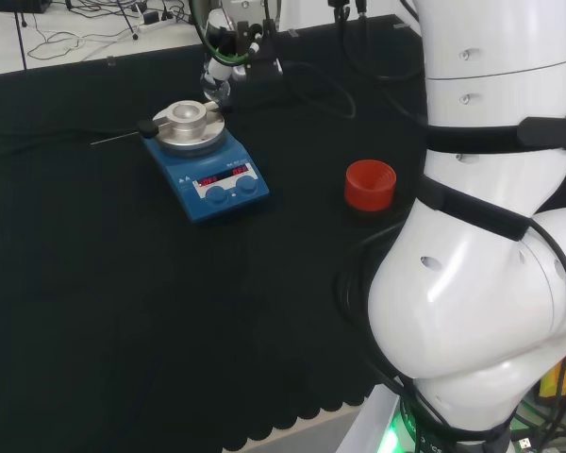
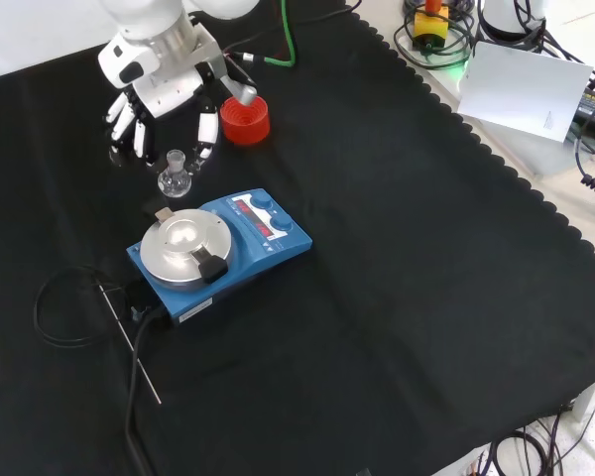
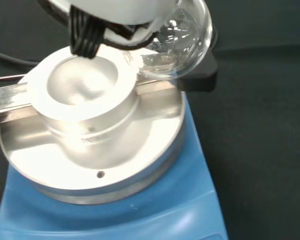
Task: Place the round-bottom flask on the heater.
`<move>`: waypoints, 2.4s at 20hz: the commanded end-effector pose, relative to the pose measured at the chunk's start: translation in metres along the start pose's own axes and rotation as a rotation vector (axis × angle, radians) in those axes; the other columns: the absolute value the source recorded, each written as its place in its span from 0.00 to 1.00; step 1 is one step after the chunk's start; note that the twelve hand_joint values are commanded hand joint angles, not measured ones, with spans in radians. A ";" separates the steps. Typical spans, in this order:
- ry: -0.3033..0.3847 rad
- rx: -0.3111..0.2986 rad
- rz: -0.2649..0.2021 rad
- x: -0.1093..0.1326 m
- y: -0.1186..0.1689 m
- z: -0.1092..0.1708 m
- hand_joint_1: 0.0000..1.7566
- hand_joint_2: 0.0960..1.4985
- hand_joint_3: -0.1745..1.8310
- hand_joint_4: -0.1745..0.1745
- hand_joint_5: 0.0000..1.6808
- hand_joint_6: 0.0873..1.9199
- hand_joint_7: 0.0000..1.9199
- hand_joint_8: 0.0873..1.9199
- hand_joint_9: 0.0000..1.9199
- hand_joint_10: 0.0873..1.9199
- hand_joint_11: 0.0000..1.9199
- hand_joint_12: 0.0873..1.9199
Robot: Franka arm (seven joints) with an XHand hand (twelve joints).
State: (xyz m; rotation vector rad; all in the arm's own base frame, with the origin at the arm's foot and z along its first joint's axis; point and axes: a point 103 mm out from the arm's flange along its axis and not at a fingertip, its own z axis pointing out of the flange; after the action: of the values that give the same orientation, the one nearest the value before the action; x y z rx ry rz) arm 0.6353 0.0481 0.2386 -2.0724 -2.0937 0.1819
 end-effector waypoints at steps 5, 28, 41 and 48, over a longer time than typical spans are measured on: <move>0.001 0.030 -0.046 0.033 0.013 0.004 0.62 0.42 0.48 0.82 0.64 0.53 0.23 0.30 0.34 0.26 0.22 0.67; 0.001 0.066 -0.079 0.052 0.027 0.025 0.62 0.42 0.49 0.81 0.65 0.53 0.23 0.30 0.34 0.26 0.22 0.67; 0.010 0.075 -0.076 0.047 0.032 0.027 0.62 0.42 0.49 0.80 0.65 0.53 0.23 0.30 0.34 0.26 0.22 0.67; 0.027 0.089 -0.076 0.049 0.036 0.030 0.59 0.54 0.33 0.99 0.61 0.51 0.20 0.31 0.32 0.27 0.20 0.67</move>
State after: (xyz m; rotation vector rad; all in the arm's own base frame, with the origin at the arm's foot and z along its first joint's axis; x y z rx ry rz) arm 0.6641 0.0984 0.2060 -1.9364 -2.1141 0.2250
